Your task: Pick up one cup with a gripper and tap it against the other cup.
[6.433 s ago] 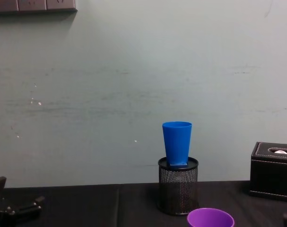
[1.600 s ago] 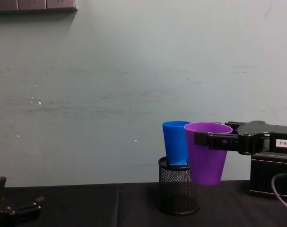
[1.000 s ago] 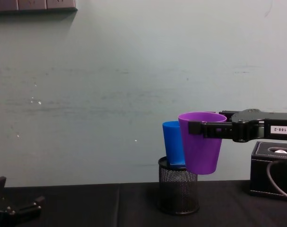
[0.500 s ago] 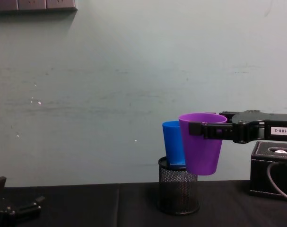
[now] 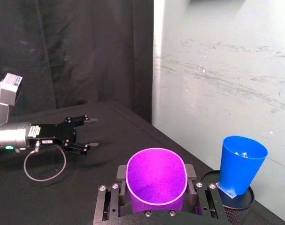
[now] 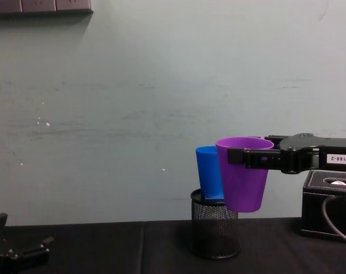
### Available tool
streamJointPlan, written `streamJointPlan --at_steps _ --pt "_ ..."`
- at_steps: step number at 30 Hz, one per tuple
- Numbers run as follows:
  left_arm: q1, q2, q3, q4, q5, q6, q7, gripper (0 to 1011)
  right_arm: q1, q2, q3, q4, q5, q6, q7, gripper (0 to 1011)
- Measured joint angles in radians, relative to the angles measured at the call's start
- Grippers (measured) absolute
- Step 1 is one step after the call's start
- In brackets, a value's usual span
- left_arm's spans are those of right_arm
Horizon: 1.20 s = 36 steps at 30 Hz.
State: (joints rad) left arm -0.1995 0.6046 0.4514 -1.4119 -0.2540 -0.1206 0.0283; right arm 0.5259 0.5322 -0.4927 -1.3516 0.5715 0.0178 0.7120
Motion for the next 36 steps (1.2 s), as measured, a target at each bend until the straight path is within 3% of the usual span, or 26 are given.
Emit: streamJointPlan --at_steps 36 --pt "0.000 0.000 0.000 0.000 0.000 0.000 0.000 1011 0.000 0.000 0.000 0.000 0.000 -0.001 0.001 726"
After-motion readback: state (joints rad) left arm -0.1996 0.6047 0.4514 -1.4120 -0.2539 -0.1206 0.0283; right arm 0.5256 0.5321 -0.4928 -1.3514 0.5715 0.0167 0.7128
